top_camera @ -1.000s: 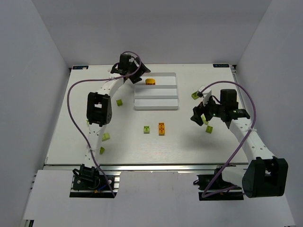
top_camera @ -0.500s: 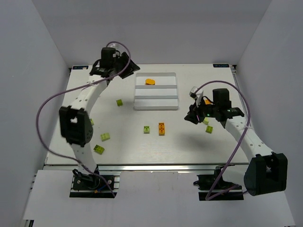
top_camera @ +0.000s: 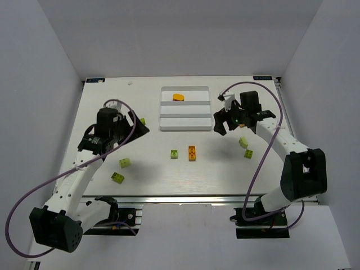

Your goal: Sort the legos into containers by color

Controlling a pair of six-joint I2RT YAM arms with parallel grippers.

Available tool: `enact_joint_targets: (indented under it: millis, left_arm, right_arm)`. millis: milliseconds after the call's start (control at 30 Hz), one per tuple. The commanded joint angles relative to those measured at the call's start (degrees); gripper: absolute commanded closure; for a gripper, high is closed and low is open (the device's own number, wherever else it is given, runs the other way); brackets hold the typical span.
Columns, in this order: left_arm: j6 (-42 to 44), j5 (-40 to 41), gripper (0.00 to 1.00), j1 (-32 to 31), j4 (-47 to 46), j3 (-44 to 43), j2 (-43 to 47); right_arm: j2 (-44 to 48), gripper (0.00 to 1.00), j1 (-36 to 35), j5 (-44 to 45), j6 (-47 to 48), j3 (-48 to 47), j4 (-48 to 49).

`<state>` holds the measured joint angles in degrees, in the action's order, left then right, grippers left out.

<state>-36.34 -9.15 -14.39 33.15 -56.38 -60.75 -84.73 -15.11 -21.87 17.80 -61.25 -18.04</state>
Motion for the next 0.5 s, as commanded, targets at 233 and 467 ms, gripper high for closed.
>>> enact_joint_targets:
  millis: [233,467]
  left_arm:
    - [-5.41,0.89,0.09,-0.9,2.98,9.27,8.98]
    - [-5.15,-0.43,0.09,-0.9,1.92,9.36,7.14]
  right_arm:
    - [-26.34,0.19,12.55,-10.2,39.78,-40.64,-35.89]
    - [-32.69,0.28,18.54,-11.0,73.41,-42.99,-48.67]
